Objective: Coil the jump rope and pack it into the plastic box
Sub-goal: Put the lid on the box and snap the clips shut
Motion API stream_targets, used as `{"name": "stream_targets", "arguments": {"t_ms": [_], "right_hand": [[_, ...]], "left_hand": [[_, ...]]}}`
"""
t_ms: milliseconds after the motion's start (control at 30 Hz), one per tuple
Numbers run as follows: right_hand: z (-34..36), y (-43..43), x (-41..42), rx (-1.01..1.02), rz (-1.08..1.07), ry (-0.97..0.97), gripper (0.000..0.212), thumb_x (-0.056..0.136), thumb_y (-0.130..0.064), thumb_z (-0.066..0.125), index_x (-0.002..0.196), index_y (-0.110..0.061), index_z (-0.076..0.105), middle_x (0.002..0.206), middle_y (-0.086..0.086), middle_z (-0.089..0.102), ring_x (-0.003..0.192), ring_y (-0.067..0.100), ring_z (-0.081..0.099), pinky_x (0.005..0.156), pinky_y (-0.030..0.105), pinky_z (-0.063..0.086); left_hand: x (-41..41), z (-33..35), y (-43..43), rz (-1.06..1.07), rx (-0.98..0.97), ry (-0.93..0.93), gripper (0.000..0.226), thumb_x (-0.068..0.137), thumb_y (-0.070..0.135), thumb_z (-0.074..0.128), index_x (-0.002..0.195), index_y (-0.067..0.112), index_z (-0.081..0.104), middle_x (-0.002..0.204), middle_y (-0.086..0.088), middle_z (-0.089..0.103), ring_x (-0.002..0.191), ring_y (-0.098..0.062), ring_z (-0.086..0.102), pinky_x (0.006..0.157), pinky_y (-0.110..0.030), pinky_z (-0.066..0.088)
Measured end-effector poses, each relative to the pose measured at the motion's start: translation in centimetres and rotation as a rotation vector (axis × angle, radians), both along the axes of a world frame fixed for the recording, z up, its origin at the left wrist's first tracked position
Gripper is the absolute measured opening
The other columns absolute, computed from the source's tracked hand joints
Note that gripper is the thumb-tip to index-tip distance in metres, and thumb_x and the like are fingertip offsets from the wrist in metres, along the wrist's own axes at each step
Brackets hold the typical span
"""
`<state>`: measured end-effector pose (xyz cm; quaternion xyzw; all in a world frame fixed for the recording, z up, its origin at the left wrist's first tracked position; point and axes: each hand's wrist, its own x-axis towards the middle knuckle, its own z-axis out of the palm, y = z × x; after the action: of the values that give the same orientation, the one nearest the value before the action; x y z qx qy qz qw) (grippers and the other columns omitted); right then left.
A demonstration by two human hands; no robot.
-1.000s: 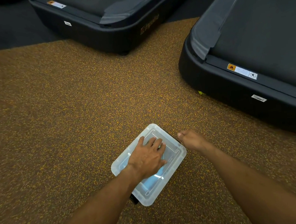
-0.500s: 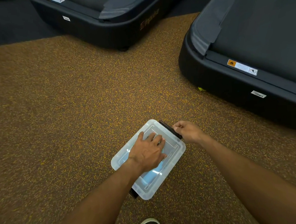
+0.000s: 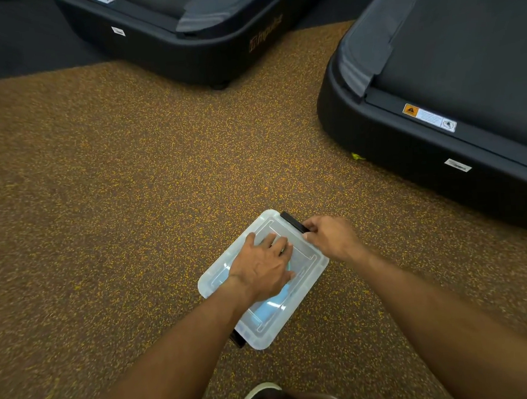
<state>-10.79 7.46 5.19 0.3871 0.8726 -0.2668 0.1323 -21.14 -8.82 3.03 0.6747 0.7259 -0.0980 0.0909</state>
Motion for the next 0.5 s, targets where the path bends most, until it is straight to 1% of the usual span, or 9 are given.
{"name": "stream_targets", "arguments": {"t_ms": [67,200,300,433,500], "right_hand": [[-0.3,-0.2,-0.2,0.010,-0.009,0.005,0.041,0.098,-0.034,0.060,0.136,-0.017,0.059,0.132,0.002,0.066,0.118,0.022,0.062,0.098,0.032,0.048],[-0.4,-0.8,-0.2,0.077,0.016,-0.001,0.036,0.099,-0.035,0.056,0.130,-0.019,0.063,0.123,0.003,0.070,0.108,0.024,0.066,0.090,0.034,0.052],[-0.2,-1.6,-0.1,0.149,0.018,-0.002,0.035,0.099,-0.037,0.054,0.129,-0.020,0.062,0.122,0.003,0.068,0.105,0.026,0.066,0.089,0.039,0.054],[0.0,-2.3,-0.3,0.223,0.058,-0.026,0.029,0.101,-0.034,0.049,0.120,-0.019,0.064,0.118,0.005,0.065,0.101,0.028,0.064,0.084,0.040,0.054],[0.1,-2.5,-0.2,0.233,0.071,-0.043,0.029,0.102,-0.032,0.047,0.122,-0.017,0.062,0.117,0.005,0.062,0.101,0.028,0.063,0.082,0.039,0.052]], "left_hand": [[0.0,0.2,0.1,0.000,-0.009,0.003,0.067,0.101,0.054,0.027,0.151,0.010,0.028,0.156,-0.010,0.033,0.144,-0.030,0.031,0.111,-0.060,0.027],[0.0,0.5,0.2,-0.009,-0.014,0.011,0.064,0.102,0.050,0.030,0.150,0.009,0.029,0.156,-0.010,0.033,0.143,-0.031,0.032,0.109,-0.061,0.027],[-0.1,0.6,0.2,-0.010,-0.035,0.014,0.065,0.102,0.050,0.030,0.153,0.009,0.024,0.158,-0.010,0.028,0.145,-0.030,0.028,0.110,-0.063,0.025],[0.0,0.5,0.2,-0.004,-0.053,0.015,0.066,0.101,0.050,0.031,0.153,0.010,0.023,0.160,-0.010,0.025,0.146,-0.030,0.027,0.110,-0.062,0.025],[0.0,0.5,0.3,0.000,-0.045,0.003,0.066,0.101,0.051,0.032,0.152,0.010,0.024,0.158,-0.009,0.027,0.145,-0.030,0.029,0.108,-0.061,0.027]]}}
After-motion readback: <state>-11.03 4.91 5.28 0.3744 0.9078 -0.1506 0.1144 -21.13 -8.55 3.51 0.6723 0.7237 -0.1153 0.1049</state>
